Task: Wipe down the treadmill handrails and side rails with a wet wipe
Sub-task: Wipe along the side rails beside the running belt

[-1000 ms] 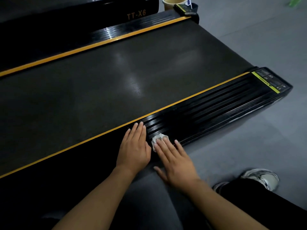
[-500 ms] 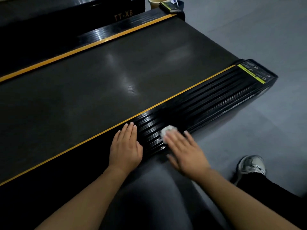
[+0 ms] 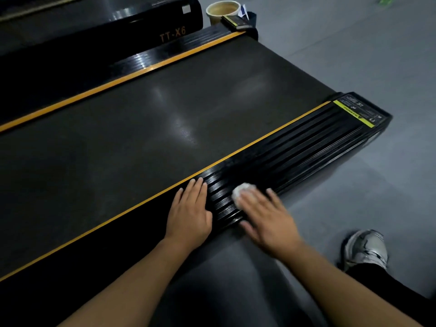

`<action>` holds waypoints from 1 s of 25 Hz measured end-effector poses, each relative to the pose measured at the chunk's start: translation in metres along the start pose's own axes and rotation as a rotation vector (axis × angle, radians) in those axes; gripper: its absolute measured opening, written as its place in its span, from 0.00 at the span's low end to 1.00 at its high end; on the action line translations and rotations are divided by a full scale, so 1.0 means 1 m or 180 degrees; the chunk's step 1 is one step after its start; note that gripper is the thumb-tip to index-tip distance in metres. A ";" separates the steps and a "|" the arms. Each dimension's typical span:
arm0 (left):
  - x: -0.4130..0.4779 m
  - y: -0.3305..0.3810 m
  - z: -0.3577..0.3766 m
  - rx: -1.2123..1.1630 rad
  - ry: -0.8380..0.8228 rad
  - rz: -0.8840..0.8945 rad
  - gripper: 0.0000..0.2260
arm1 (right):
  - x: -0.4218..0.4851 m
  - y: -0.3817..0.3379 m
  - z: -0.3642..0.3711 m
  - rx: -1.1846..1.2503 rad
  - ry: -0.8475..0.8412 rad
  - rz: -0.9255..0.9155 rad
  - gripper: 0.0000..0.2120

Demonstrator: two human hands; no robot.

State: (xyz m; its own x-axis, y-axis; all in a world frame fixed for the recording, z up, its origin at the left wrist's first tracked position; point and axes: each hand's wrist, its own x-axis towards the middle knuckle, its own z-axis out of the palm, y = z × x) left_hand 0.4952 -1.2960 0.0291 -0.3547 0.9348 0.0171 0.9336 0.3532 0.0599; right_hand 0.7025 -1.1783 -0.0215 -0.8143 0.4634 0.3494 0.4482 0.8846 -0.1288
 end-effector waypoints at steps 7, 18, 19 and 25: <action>0.036 0.036 0.007 -0.0084 -0.0033 -0.0172 0.32 | 0.020 0.018 0.004 0.0167 -0.0003 0.0529 0.33; 0.051 0.067 0.018 -0.0144 0.0007 -0.0687 0.32 | 0.046 0.055 0.002 0.0248 -0.0051 0.0375 0.29; 0.051 0.068 0.018 -0.0146 0.0019 -0.0689 0.31 | 0.043 0.048 0.001 0.0333 -0.0184 0.0017 0.29; 0.052 0.071 0.013 -0.0097 0.0127 -0.0755 0.31 | 0.065 0.137 -0.018 0.0048 -0.0383 0.0327 0.30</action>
State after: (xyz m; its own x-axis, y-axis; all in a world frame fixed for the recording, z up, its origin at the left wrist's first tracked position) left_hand 0.5435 -1.2216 0.0214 -0.5660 0.8235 0.0382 0.8223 0.5607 0.0970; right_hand 0.7176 -1.0284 0.0000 -0.8032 0.5535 0.2201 0.5264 0.8325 -0.1725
